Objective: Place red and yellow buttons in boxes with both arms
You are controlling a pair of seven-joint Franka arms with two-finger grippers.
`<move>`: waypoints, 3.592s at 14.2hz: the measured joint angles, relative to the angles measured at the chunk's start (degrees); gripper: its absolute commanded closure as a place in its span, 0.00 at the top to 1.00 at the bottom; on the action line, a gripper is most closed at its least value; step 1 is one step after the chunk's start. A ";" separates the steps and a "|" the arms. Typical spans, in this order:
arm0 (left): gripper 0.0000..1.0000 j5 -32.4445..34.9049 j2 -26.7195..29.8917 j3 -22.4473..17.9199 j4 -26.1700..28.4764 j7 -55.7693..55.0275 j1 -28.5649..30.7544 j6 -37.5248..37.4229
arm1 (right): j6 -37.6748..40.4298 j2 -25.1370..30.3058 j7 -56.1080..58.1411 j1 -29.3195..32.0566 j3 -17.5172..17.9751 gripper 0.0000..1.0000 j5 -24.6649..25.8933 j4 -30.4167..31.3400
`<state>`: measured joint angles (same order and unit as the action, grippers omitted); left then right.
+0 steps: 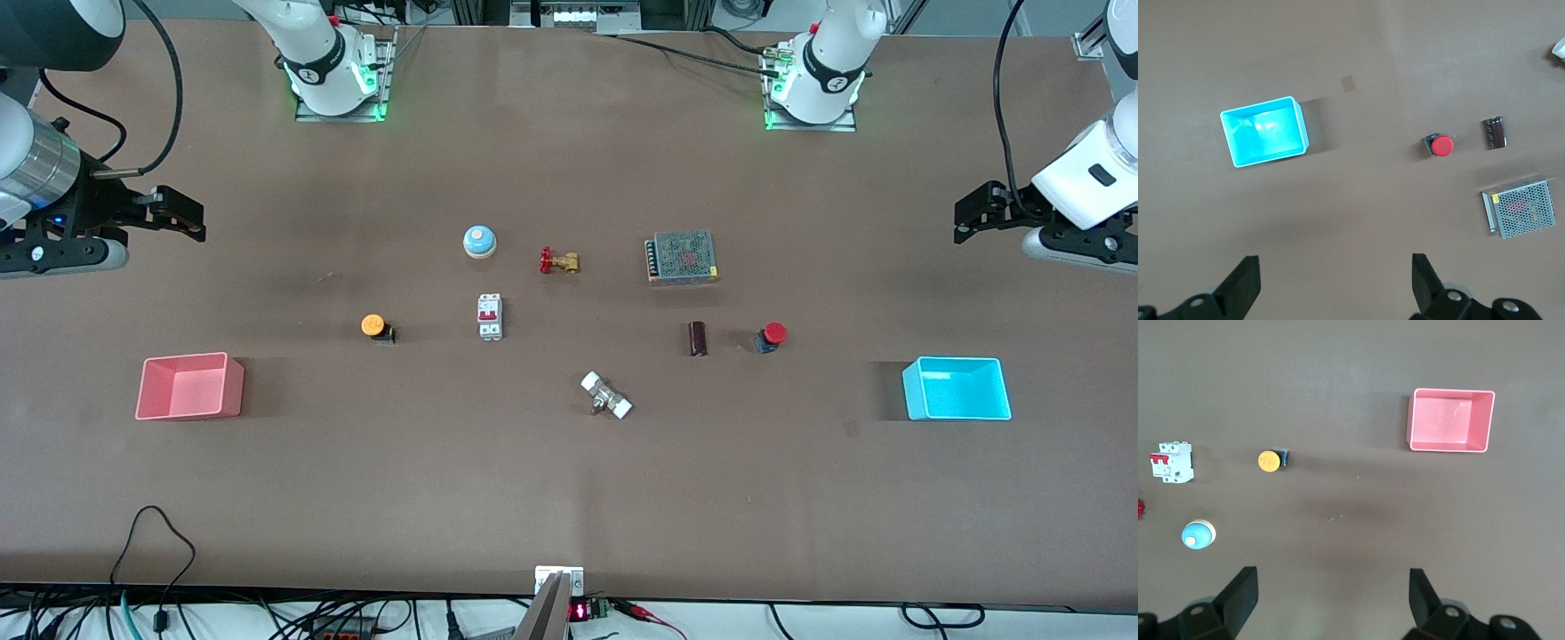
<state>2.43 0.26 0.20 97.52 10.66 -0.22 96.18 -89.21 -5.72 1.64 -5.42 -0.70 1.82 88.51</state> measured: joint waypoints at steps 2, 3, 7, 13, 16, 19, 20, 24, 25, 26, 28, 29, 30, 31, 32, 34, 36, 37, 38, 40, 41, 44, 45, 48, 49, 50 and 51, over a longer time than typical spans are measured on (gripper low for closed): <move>1.00 0.00 0.00 0.00 0.00 -0.01 0.00 -0.01 | 0.00 0.00 0.00 0.00 0.00 1.00 0.00 0.00; 1.00 0.00 0.00 0.00 0.00 -0.01 0.00 -0.02 | 0.00 -0.01 0.00 0.00 0.00 1.00 0.00 0.01; 1.00 0.00 0.00 0.00 -0.02 -0.02 0.00 -0.02 | 0.00 -0.03 0.00 0.00 0.08 1.00 0.00 0.02; 1.00 0.00 -0.39 0.04 -0.03 0.01 -0.18 -0.71 | 0.04 -1.73 0.23 -0.23 0.65 1.00 -0.34 1.04; 1.00 0.00 -3.00 0.08 0.02 -1.26 -0.39 -3.09 | -3.17 -4.98 0.26 -0.98 3.71 1.00 -0.57 3.51; 1.00 -0.11 -5.14 0.46 0.04 -4.12 -0.52 -3.43 | -13.20 -6.44 -5.11 -1.66 5.65 1.00 -0.58 8.97; 1.00 -0.34 -6.47 0.78 0.09 -4.56 -0.55 -3.51 | -16.96 -6.80 -6.78 -1.74 5.80 1.00 -0.58 11.47; 1.00 -0.88 -15.26 4.71 0.26 -11.22 -0.93 2.03 | -35.22 -8.15 -10.89 -2.22 6.31 1.00 -0.59 23.35; 1.00 -0.90 -17.43 5.32 0.30 -13.32 -1.39 4.23 | -39.39 -8.53 -11.94 -2.25 6.64 1.00 -0.59 26.09; 1.00 -0.91 -19.46 5.68 0.44 -15.60 -2.14 6.82 | -42.46 -8.99 -13.33 -2.32 6.96 1.00 -0.59 28.12; 1.00 -0.91 -22.55 5.99 2.09 -20.62 -4.17 13.54 | -45.34 -10.10 -15.78 -2.53 7.54 1.00 -0.59 29.74; 1.00 -0.91 -23.55 6.04 3.69 -23.06 -5.28 17.40 | -46.11 -10.73 -16.62 -2.72 7.66 1.00 -0.59 29.90; 1.00 -0.91 -24.29 6.06 5.32 -25.22 -6.45 20.65 | -46.88 -11.38 -17.39 -3.03 7.67 1.00 -0.59 29.92; 1.00 -0.91 -24.84 6.08 6.99 -27.21 -7.44 23.71 | -47.73 -12.06 -18.19 -3.28 7.68 1.00 -0.59 29.92; 1.00 -0.91 -25.29 6.09 8.67 -28.87 -8.20 27.07 | -48.71 -12.76 -19.19 -3.53 7.69 1.00 -0.59 29.92; 1.00 -0.91 -26.40 6.09 11.57 -31.05 -9.30 33.01 | -51.31 -14.47 -20.01 -3.87 7.69 1.00 -0.59 29.95; 1.00 -0.91 -27.84 6.08 13.25 -32.18 -9.71 37.38 | -53.64 -16.41 -20.16 -3.88 7.69 1.00 -0.59 29.97; 1.00 -0.91 -28.50 6.07 14.22 -32.72 -9.78 40.00 | -54.56 -17.31 -20.20 -3.88 7.69 1.00 -0.59 29.97; 1.00 -0.91 -29.12 6.04 15.33 -33.21 -9.78 42.32 | -55.27 -18.14 -20.23 -3.87 7.68 1.00 -0.59 29.96; 1.00 -0.91 -29.69 5.95 16.98 -34.17 -9.78 44.36 | -55.94 -19.11 -20.28 -3.87 7.68 1.00 -0.59 29.96; 1.00 -0.88 -29.77 5.88 17.37 -34.26 -9.78 44.56 | -55.97 -19.33 -20.30 -3.87 7.68 1.00 -0.59 29.95; 0.68 -0.88 -29.80 5.65 18.06 -34.72 -9.78 44.57 | -55.97 -19.74 -20.33 -3.88 7.68 0.96 -0.59 29.95; 0.51 -0.88 -29.82 5.61 18.11 -34.88 -9.78 44.57 | -55.97 -19.85 -20.33 -3.88 7.68 0.88 -0.59 29.95; 0.21 -0.88 -29.90 5.46 18.12 -35.02 -9.77 44.57 | -55.97 -20.04 -20.37 -3.88 7.69 0.58 -0.59 29.95; 0.18 -0.88 -29.93 5.33 18.12 -35.03 -9.74 44.57 | -55.97 -20.04 -20.37 -3.89 7.69 0.48 -0.59 29.95; 0.18 -0.88 -29.93 5.21 18.11 -35.04 -9.71 44.59 | -55.97 -20.05 -20.37 -3.93 7.69 0.38 -0.59 29.95; 0.16 -0.87 -29.92 5.13 18.08 -35.04 -9.66 44.65 | -55.97 -20.07 -20.37 -3.98 7.69 0.30 -0.59 29.95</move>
<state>1.56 -29.65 5.33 115.60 -24.38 -9.89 140.83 -145.19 -25.79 -18.74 -9.40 6.99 1.23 118.46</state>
